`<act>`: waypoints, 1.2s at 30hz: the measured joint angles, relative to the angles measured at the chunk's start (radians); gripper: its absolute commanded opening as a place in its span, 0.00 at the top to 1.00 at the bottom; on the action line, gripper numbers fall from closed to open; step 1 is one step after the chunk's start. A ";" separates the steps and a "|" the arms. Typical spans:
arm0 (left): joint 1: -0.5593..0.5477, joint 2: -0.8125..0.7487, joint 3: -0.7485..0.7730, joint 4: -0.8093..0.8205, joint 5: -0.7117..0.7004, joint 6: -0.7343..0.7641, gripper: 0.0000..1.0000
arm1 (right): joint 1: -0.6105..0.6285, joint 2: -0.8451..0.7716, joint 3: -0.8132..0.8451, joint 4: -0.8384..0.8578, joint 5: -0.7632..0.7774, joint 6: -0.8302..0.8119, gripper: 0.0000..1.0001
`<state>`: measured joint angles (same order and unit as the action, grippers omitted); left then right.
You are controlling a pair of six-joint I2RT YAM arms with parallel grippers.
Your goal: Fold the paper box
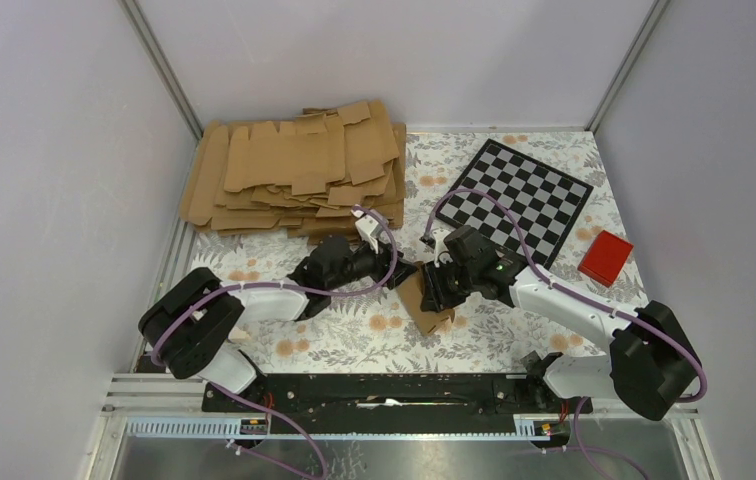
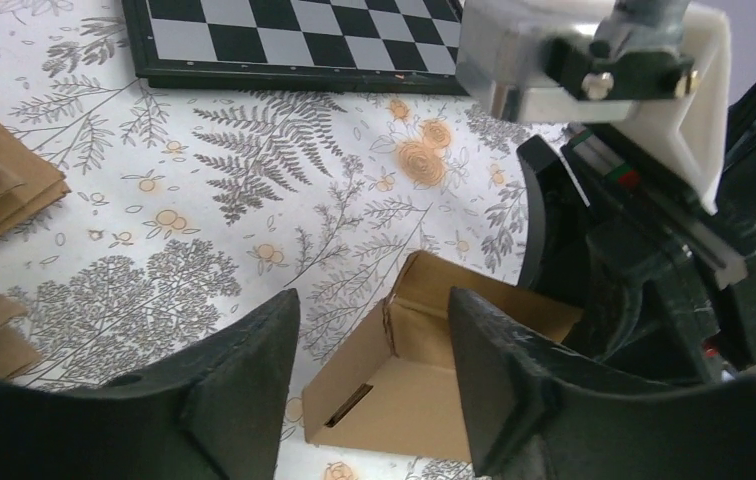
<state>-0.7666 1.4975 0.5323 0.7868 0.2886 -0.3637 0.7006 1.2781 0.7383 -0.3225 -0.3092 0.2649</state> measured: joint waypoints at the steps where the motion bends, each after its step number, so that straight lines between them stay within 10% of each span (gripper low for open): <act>1: 0.000 0.005 0.012 -0.008 0.003 -0.003 0.45 | 0.000 0.000 0.000 0.000 0.000 0.000 0.69; 27: -0.005 0.019 0.074 -0.135 0.020 0.010 1.00 | 0.025 0.053 0.035 -0.007 0.006 -0.004 0.73; 36: -0.027 0.019 0.074 -0.155 -0.029 0.047 1.00 | 0.031 0.077 0.058 -0.039 0.085 0.005 0.52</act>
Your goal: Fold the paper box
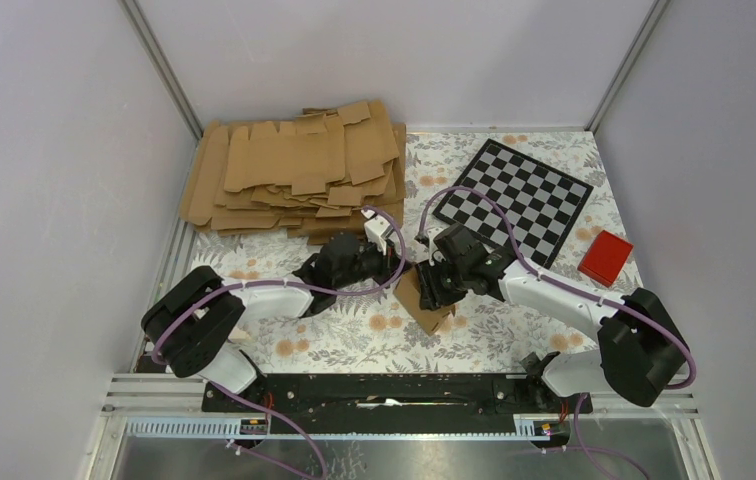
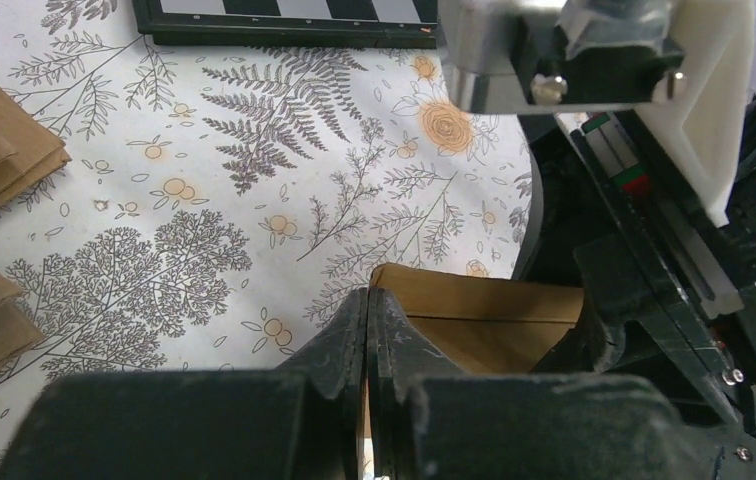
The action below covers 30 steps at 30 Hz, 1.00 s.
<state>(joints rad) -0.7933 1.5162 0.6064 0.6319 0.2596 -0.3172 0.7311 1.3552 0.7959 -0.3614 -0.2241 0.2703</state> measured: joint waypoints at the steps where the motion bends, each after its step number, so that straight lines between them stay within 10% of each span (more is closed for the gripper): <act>1: -0.004 0.000 0.000 -0.005 -0.011 0.006 1.00 | 0.000 0.000 0.000 -0.003 0.011 0.000 0.52; 30: -0.090 0.020 0.006 -0.002 -0.179 0.077 1.00 | 0.011 -0.011 0.037 -0.073 0.170 0.000 0.57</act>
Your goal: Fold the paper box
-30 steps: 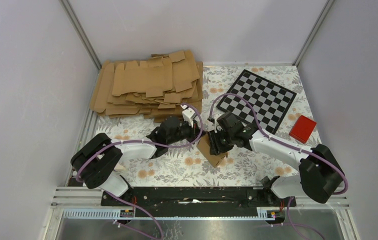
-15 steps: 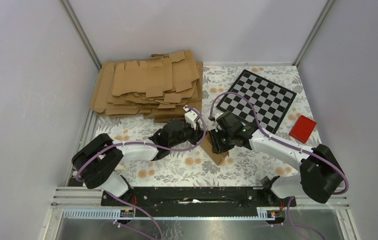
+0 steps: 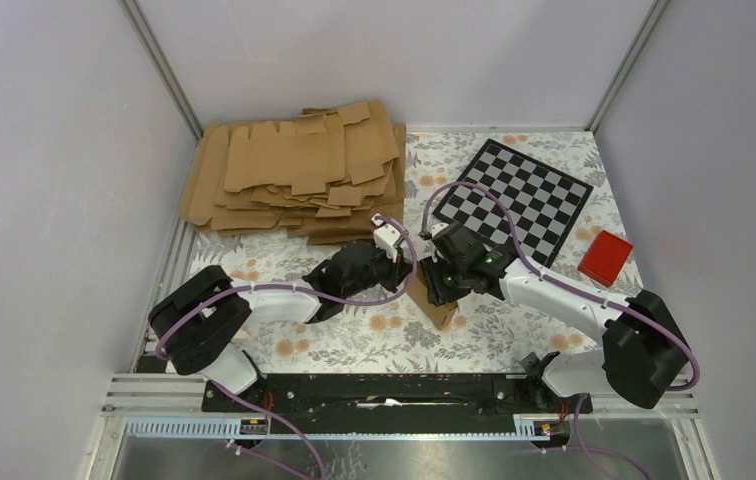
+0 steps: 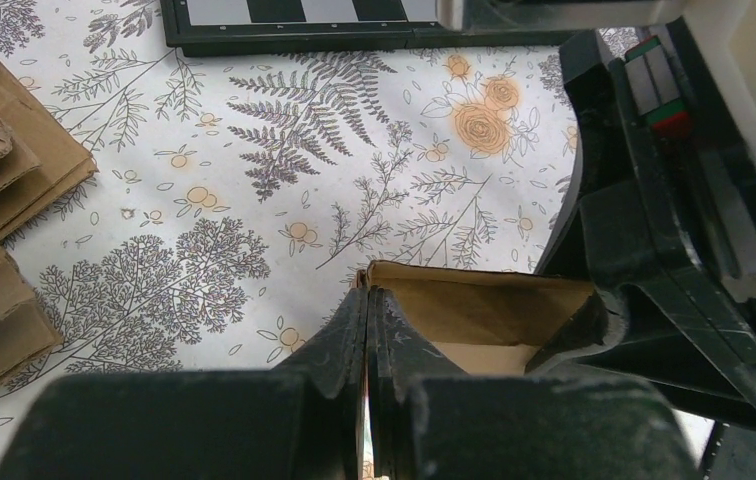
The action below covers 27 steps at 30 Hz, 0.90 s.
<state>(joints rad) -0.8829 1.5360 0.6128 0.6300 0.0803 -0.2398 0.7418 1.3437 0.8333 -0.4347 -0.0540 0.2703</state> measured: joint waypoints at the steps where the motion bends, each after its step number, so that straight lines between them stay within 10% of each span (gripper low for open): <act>1: -0.002 0.006 0.003 0.000 -0.004 0.002 1.00 | 0.000 0.000 0.000 -0.002 0.003 0.000 0.57; 15: -0.016 0.021 0.024 -0.012 -0.039 -0.005 1.00 | 0.001 0.000 0.000 0.000 0.008 -0.035 0.63; 21: 0.005 0.006 0.016 -0.018 -0.031 -0.040 0.55 | -0.002 -0.009 -0.001 0.030 0.016 -0.047 0.64; 27: 0.065 -0.100 -0.041 -0.019 -0.006 -0.131 0.31 | -0.003 -0.023 -0.011 0.072 0.014 -0.055 0.64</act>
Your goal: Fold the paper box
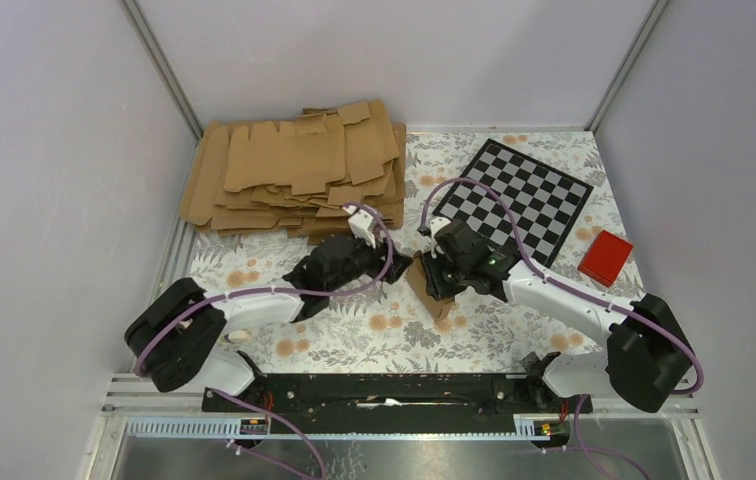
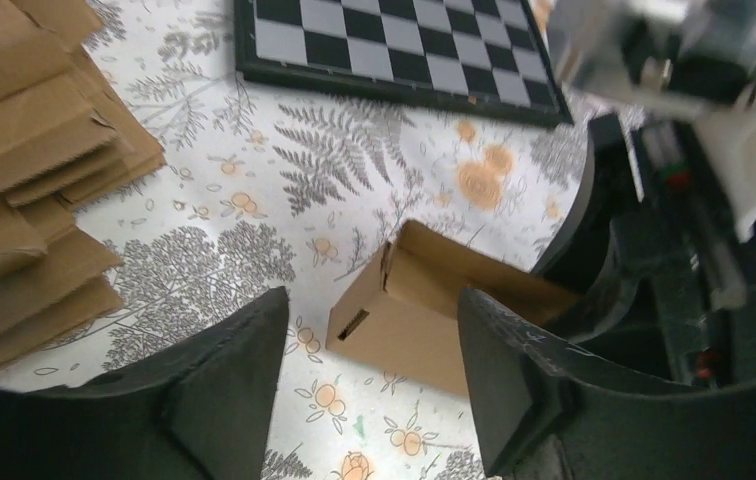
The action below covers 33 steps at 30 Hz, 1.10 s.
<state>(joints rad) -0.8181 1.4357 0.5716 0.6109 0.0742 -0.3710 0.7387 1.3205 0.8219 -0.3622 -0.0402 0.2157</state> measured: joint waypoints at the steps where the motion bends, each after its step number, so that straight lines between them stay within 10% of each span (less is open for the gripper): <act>1: 0.016 -0.016 0.000 0.001 0.007 -0.023 0.30 | 0.000 -0.001 -0.003 0.005 -0.003 -0.002 0.64; 23: 0.067 0.185 0.293 -0.265 0.122 -0.250 0.28 | 0.000 -0.024 -0.019 0.016 -0.007 -0.004 0.64; 33: 0.074 0.228 0.313 -0.276 0.156 -0.277 0.59 | 0.000 -0.024 -0.019 0.013 -0.005 -0.003 0.64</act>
<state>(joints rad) -0.7437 1.6638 0.8848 0.3347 0.2306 -0.6476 0.7387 1.2968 0.8024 -0.3489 -0.0452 0.2123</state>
